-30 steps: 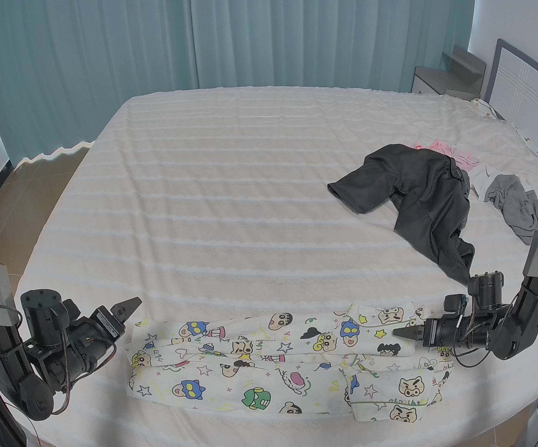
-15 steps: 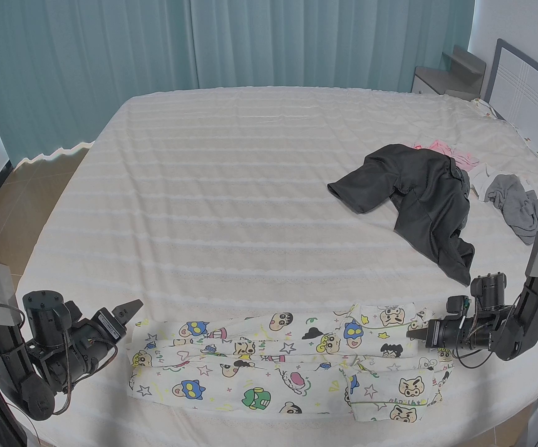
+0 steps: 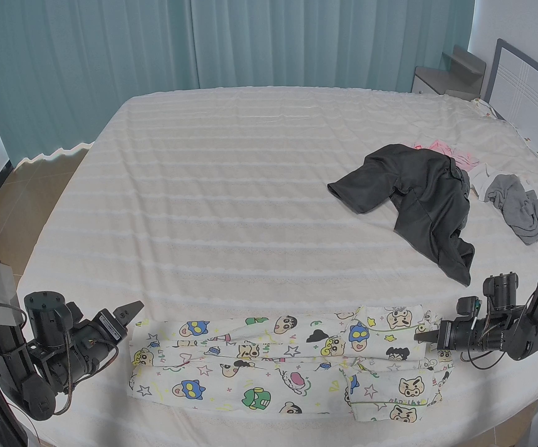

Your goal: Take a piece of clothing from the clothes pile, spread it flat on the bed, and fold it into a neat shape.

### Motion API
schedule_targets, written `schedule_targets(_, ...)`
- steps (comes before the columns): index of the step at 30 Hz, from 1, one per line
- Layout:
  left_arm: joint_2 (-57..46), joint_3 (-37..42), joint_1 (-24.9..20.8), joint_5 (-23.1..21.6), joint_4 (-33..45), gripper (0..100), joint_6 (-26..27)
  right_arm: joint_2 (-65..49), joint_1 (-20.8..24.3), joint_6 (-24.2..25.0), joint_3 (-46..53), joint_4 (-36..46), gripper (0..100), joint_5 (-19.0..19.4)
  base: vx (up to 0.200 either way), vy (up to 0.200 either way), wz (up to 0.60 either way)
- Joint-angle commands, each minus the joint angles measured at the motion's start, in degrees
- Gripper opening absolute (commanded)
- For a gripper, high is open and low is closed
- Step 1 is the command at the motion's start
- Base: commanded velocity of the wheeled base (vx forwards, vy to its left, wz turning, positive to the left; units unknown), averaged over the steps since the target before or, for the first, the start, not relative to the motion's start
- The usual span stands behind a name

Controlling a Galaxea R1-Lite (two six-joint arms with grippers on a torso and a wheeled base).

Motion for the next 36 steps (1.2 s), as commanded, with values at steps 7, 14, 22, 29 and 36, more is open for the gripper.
schedule_targets(7,0.29,0.66,0.00,-0.01,-0.08,100,-0.03,-3.69,-1.47,-0.33,0.17,3.76,0,0.03,0.000,0.000,0.00)
schedule_targets(14,0.46,0.66,0.00,-0.01,-0.08,100,-0.03,-3.96,-2.61,-4.82,-0.19,9.47,0,0.03,0.000,0.000,0.00)
schedule_targets(22,1.34,0.66,0.00,-0.01,-0.08,100,-0.03,-4.05,-5.34,-8.86,-2.21,15.53,0,0.03,0.000,0.000,0.00)
schedule_targets(29,1.43,0.66,-0.09,-0.01,-0.08,100,-0.03,-3.96,-5.42,-10.44,-2.47,17.12,0,0.03,0.000,0.000,0.00)
schedule_targets(36,2.40,0.66,-0.27,-0.01,-0.08,100,-0.03,-3.52,-5.16,-11.32,-2.47,17.12,0,0.03,0.000,0.000,0.00)
